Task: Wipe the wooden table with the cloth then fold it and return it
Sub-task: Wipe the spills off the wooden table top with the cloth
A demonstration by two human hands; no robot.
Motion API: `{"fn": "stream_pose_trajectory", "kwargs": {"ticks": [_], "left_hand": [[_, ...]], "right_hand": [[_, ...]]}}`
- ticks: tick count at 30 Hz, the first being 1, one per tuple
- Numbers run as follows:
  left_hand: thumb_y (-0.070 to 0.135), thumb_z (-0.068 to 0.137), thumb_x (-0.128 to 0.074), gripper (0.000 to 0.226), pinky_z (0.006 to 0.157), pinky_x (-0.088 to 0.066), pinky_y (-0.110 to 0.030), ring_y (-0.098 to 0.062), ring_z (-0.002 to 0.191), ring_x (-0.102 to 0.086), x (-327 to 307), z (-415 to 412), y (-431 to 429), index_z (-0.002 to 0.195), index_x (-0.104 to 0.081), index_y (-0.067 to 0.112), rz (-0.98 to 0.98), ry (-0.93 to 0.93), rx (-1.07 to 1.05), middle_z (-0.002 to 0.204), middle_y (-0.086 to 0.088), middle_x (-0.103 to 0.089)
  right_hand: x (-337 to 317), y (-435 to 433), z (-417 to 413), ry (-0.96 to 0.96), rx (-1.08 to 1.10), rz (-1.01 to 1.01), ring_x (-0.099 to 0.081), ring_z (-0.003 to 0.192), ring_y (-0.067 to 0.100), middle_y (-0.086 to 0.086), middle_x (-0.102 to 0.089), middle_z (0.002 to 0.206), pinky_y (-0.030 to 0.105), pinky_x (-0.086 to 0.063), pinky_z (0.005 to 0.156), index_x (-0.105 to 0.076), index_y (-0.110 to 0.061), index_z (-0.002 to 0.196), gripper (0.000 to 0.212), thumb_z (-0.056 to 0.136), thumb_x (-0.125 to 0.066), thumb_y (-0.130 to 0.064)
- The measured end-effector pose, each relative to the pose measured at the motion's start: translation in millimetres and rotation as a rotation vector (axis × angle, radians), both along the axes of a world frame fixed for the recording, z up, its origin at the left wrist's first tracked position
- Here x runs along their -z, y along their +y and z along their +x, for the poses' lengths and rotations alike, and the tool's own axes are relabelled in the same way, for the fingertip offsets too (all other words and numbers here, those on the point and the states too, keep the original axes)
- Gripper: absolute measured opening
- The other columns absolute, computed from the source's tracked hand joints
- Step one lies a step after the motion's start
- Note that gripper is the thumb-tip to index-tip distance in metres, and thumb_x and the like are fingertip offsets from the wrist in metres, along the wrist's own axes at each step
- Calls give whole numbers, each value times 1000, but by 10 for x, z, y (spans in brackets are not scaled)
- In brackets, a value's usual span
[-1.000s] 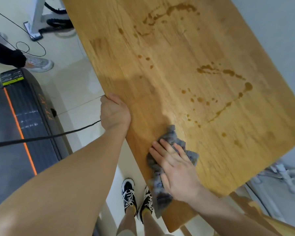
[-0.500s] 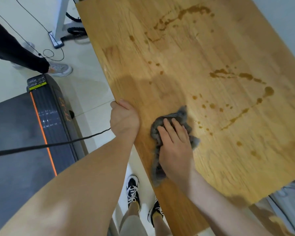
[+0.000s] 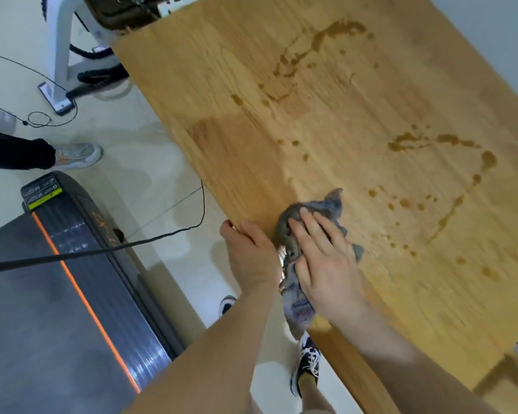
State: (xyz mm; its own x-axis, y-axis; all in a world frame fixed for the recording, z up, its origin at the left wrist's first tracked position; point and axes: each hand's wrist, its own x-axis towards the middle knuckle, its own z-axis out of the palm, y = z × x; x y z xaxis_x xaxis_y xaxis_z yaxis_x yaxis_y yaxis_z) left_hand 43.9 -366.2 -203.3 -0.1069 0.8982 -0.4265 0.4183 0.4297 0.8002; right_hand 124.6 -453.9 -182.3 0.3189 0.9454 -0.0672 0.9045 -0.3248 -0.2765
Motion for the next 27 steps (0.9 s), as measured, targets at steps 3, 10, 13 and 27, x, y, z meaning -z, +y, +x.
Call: {"fn": "stream_pose_trajectory", "kwargs": {"ticks": [3,10,13,27], "left_hand": [[29,94,-43,31,58,-41,-18,-13,77,-57,-18,-168,335,114,-44,6,-21,-30,162,92,1,-55],[36,92,-41,44,72,-42,-36,-35,94,-56,55,4,1402,119,-41,1,-50,46,-41,115,-18,-56],[40,95,-39,44,70,-33,-31,-33,94,-56,72,42,1366,119,-43,3,7,132,-28,113,-15,-58],[37,101,-28,43,69,-31,-30,-37,100,-56,94,15,1362,118,-44,2,80,228,-3,115,-17,-58]], "right_hand": [[-29,-58,-71,-81,69,34,-41,125,31,11,-50,144,40,-31,104,-56,-8,134,49,89,-42,-22],[108,1251,-305,-17,217,34,-36,140,28,9,-46,148,43,-28,106,-53,-9,137,57,83,-41,-23],[67,946,-173,-106,118,-45,-37,138,27,5,-42,151,40,-32,100,-49,-14,141,57,86,-42,-24],[139,1651,-71,6,90,42,-28,144,33,11,-39,152,52,-26,114,-48,-11,142,58,85,-39,-20]]}}
